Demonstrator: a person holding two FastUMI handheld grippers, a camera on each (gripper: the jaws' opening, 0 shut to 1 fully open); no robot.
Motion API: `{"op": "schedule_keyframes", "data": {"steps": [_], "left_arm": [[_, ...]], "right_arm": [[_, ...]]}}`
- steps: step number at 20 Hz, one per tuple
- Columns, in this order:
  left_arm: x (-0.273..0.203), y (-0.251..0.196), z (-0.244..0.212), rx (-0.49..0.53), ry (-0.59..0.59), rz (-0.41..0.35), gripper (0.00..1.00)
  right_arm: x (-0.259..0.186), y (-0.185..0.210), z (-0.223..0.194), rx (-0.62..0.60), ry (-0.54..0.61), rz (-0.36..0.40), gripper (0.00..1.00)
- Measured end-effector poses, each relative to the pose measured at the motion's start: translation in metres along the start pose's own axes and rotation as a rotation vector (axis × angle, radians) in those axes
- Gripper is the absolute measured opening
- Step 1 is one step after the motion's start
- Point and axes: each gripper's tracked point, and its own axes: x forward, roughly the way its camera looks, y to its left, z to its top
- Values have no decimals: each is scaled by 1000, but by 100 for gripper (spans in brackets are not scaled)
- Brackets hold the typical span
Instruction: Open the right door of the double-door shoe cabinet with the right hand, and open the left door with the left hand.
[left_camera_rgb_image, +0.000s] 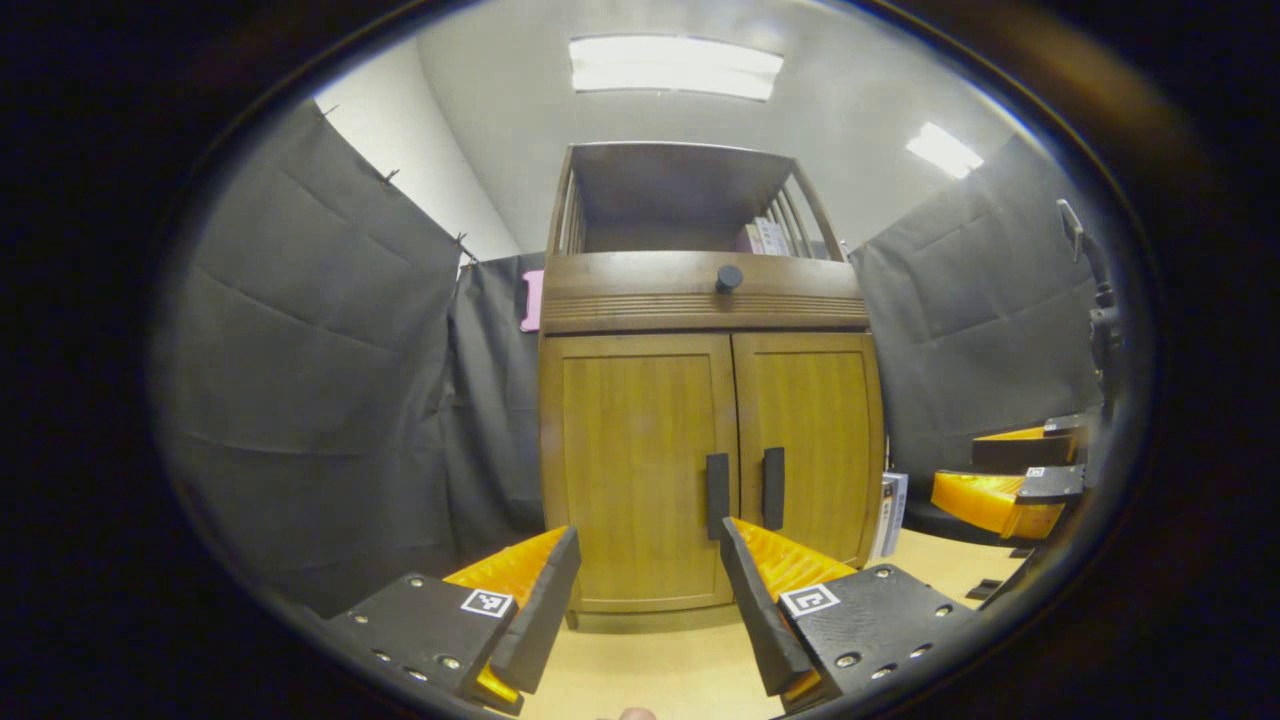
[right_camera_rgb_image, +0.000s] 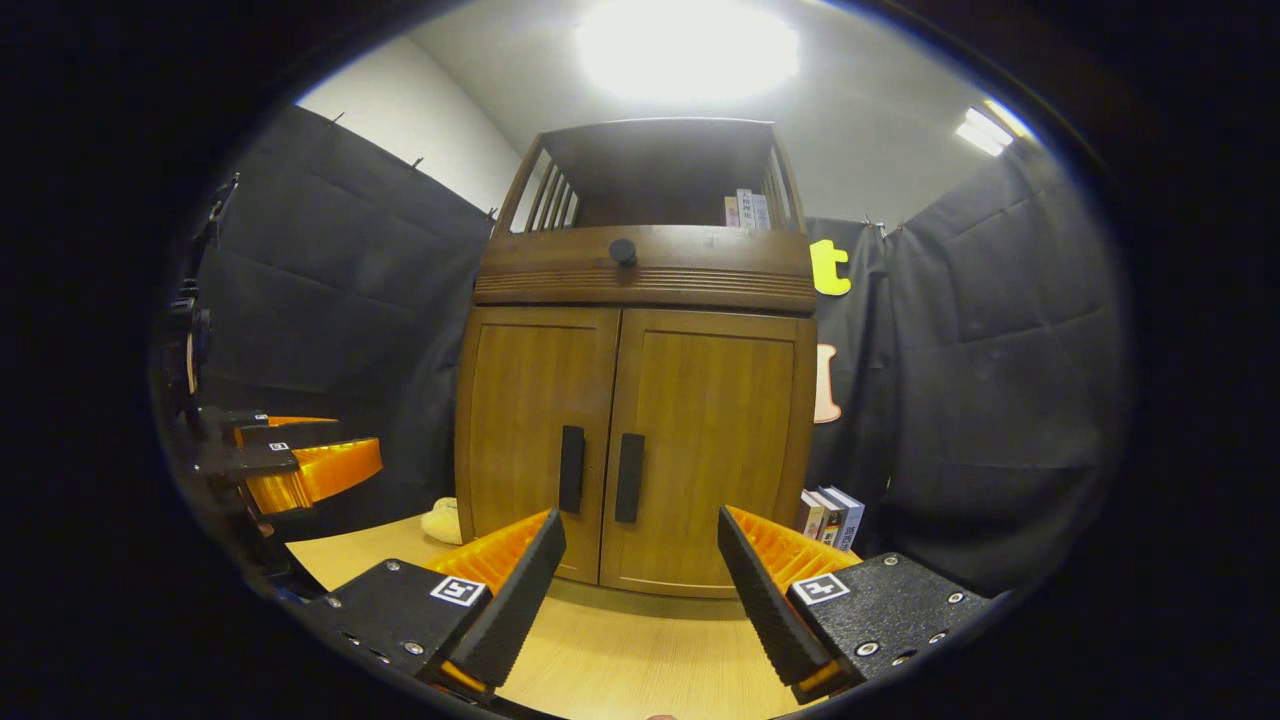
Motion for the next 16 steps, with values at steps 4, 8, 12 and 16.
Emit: {"op": "schedule_keyframes", "data": {"steps": [4,8,12,16], "left_arm": [[7,3,-12,-25,-3,17,81],[18,4,-36,-40,29,8,81],[42,4,-54,-60,59,-3,81],[62,8,-59,-69,50,-10,81]], "right_arm": [[12,-11,-7,43,3,-44,95],[30,-19,-19,100,11,-71,95],[67,-34,-42,89,54,-108,95],[103,-33,-62,85,103,-101,95]]}}
